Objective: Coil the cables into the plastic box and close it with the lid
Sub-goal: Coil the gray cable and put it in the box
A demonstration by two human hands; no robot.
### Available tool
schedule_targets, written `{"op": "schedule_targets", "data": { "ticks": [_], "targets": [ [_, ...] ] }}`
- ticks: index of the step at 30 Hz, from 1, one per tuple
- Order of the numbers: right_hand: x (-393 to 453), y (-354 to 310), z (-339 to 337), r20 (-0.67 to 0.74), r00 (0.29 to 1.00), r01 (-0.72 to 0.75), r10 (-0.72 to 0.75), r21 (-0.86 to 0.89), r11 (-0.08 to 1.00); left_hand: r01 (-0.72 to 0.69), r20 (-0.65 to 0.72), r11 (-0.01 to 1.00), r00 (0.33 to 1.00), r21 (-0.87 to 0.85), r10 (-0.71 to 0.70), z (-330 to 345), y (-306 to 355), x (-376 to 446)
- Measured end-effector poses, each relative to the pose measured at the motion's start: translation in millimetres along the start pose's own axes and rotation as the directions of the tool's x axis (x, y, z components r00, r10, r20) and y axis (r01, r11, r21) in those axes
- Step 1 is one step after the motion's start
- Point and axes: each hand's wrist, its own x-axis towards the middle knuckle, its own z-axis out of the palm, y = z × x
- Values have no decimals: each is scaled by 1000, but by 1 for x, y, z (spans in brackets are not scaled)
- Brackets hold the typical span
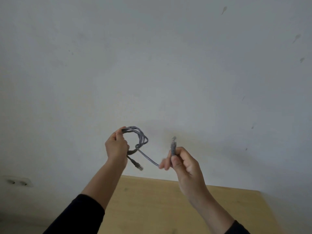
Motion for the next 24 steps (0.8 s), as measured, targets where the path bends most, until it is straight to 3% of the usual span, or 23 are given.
{"op": "schedule_targets", "data": {
  "ticks": [4,7,10,15,21,24],
  "targets": [
    [-1,11,-10,-3,990,-139,144,-282,949,-24,26,997,999,-71,26,-6,8,-5],
    [3,17,-10,-3,987,-139,159,-501,855,-69,109,991,991,-114,81,-1,14,-23],
    [12,13,-10,11,986,-125,167,-614,779,-63,207,980,973,-187,102,6,19,-41],
    [22,4,-9,6,986,-133,164,-561,817,4,293,977,954,-213,60,15,12,-58],
    [25,-5,-2,14,986,-145,165,-409,901,21,332,994,943,-106,15,22,1,-74],
    [25,-3,-1,-77,986,-164,147,-311,936,13,332,995,943,-94,19,25,0,-80]
  ]
}}
